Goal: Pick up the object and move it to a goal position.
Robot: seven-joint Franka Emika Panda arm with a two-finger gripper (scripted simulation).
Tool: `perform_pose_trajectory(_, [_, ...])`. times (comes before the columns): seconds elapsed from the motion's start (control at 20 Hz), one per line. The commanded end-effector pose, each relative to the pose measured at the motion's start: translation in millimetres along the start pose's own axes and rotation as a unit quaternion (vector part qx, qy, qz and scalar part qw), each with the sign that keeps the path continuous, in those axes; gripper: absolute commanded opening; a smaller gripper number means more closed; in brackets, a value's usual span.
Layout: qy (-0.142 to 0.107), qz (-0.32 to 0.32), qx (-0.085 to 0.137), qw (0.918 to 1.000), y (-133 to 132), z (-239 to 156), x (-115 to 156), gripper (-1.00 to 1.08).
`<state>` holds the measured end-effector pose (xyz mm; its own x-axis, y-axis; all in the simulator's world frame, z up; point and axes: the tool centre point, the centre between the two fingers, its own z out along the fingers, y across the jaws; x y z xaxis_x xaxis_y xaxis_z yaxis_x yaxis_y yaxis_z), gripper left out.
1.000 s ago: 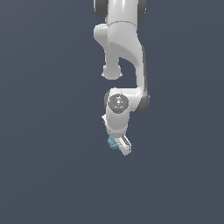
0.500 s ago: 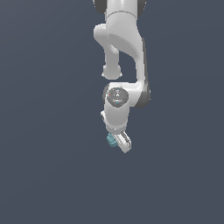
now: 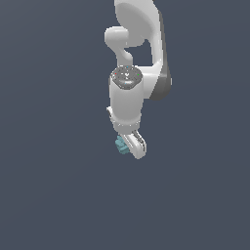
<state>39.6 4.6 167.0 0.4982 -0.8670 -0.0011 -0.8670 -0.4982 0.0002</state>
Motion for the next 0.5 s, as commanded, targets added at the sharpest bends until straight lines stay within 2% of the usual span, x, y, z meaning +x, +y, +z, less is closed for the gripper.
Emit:
perform_pose_trajectory(0.0, [0.0, 0.0, 0.0, 1.0, 4, -30, 2, -1.0])
perform_pose_trajectory(0.45, [0.001, 0.0, 0.0, 1.0, 15, -120, 11, -1.0])
